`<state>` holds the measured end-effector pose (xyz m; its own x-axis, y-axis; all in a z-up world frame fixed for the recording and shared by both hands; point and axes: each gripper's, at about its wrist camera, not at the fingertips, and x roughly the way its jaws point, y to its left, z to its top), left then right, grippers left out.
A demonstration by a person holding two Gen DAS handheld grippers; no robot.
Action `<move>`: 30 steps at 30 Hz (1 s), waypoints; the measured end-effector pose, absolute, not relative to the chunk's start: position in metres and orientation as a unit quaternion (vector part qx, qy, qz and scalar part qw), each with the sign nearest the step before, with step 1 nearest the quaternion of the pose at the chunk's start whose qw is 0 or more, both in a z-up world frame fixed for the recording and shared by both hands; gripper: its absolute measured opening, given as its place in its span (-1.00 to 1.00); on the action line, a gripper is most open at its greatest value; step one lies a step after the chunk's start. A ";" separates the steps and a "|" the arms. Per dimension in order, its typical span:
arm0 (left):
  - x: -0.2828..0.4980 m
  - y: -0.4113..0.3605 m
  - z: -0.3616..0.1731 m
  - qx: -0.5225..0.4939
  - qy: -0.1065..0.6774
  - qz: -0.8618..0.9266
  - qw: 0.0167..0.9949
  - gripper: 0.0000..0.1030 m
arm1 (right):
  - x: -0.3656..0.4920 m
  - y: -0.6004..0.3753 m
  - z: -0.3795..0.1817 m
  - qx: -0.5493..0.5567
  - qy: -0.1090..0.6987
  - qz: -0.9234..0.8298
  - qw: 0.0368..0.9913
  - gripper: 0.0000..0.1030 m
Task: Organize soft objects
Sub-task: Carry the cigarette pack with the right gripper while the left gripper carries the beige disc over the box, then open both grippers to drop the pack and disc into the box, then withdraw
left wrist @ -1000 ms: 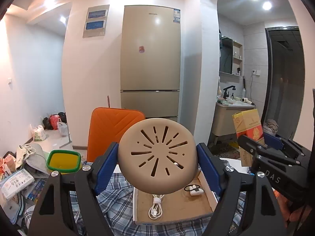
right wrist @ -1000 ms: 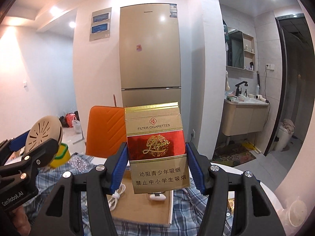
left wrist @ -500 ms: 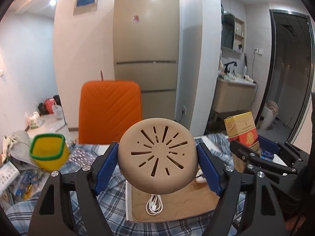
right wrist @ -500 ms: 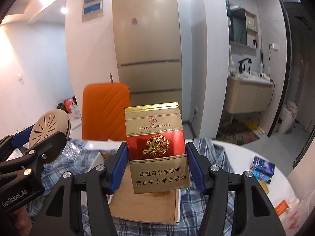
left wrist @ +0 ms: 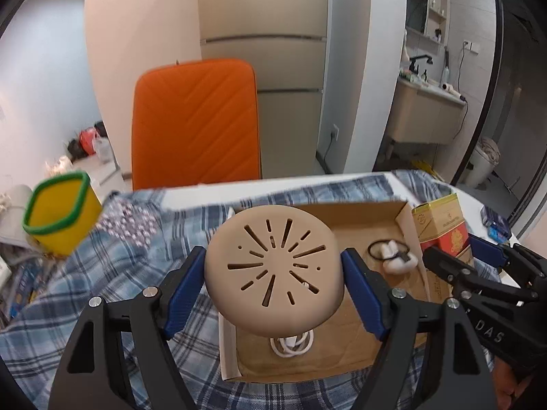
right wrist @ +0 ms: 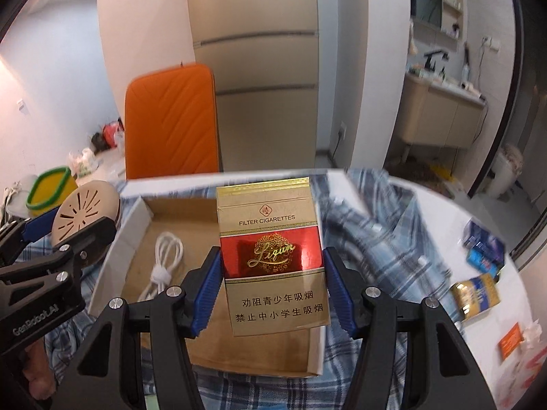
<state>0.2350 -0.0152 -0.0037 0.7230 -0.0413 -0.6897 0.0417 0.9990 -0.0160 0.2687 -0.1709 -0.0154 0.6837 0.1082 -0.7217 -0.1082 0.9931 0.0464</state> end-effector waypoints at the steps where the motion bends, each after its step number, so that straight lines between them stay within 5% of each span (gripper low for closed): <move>1: 0.236 -0.015 -0.006 0.001 0.375 -0.023 0.927 0.51 | 0.271 -0.171 -0.019 0.001 0.398 0.059 0.916 0.18; 16: 0.238 -0.014 -0.005 0.000 0.382 -0.032 0.924 0.53 | 0.273 -0.163 -0.038 -0.013 0.425 0.070 0.903 0.18; 19: 0.237 -0.011 -0.003 -0.017 0.375 -0.032 0.926 0.71 | 0.275 -0.160 -0.040 -0.021 0.431 0.076 0.899 0.20; 21: 0.235 -0.008 0.001 -0.024 0.358 -0.029 0.933 0.81 | 0.276 -0.157 -0.043 -0.031 0.434 0.077 0.897 0.58; 30: 0.226 -0.013 0.013 -0.005 0.329 -0.030 0.944 0.85 | 0.270 -0.151 -0.038 -0.048 0.417 0.079 0.904 0.63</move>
<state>0.2263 -0.0126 0.0128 0.7814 -0.0590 -0.6213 0.0529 0.9982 -0.0283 0.2699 -0.1509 -0.0378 0.6397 0.1023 -0.7618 -0.1817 0.9831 -0.0206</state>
